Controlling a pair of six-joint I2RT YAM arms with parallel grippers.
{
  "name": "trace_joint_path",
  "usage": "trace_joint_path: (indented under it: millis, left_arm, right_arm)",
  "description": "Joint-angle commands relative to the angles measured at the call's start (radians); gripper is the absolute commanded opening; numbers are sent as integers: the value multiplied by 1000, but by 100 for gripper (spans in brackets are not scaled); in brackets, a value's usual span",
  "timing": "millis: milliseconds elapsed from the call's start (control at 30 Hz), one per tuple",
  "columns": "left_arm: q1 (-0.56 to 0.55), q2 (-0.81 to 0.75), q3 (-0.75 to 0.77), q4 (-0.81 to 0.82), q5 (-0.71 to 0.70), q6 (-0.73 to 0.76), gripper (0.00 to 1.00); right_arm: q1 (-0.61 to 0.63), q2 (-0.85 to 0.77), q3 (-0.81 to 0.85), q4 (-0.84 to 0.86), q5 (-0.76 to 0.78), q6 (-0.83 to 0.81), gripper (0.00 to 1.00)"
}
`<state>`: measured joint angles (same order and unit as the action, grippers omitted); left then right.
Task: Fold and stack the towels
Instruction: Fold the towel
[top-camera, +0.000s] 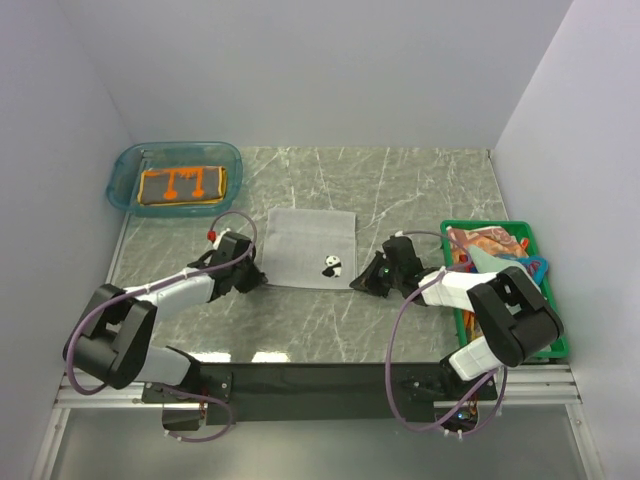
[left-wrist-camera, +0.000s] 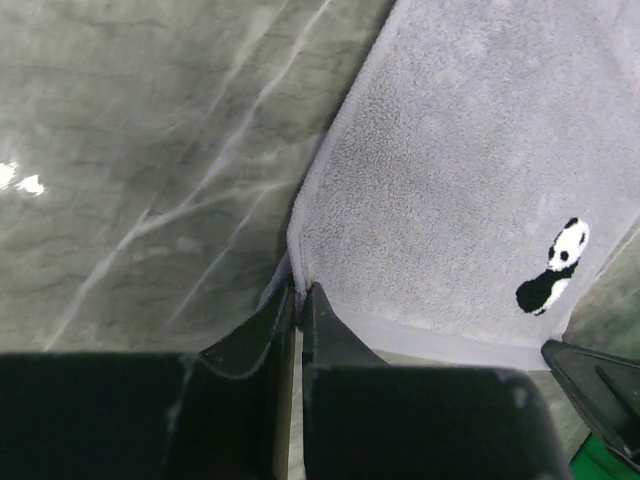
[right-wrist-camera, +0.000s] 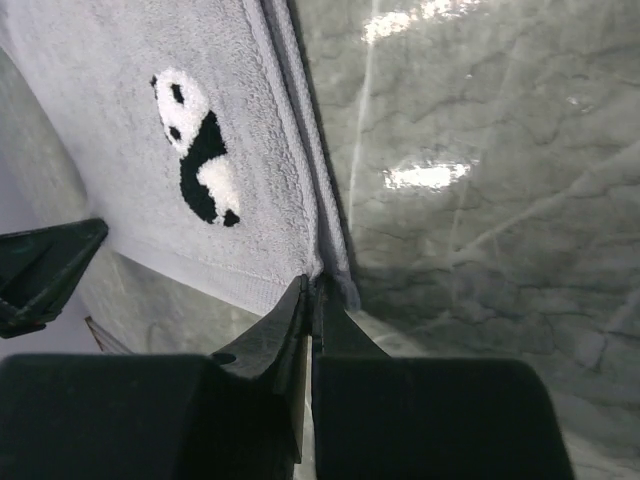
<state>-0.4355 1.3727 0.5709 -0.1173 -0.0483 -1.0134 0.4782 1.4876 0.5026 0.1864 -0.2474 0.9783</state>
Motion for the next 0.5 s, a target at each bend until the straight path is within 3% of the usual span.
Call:
trace_joint_path:
  millis: [0, 267, 467]
  left_arm:
    - [3, -9, -26, 70, 5, 4, 1]
    - [3, -15, -32, 47, -10, 7, 1]
    - [1, -47, 61, -8, -27, 29, 1]
  right_arm:
    - [0, -1, 1, 50, 57, -15, 0]
    - [-1, 11, 33, 35, 56, -19, 0]
    - [-6, -52, 141, -79, 88, -73, 0]
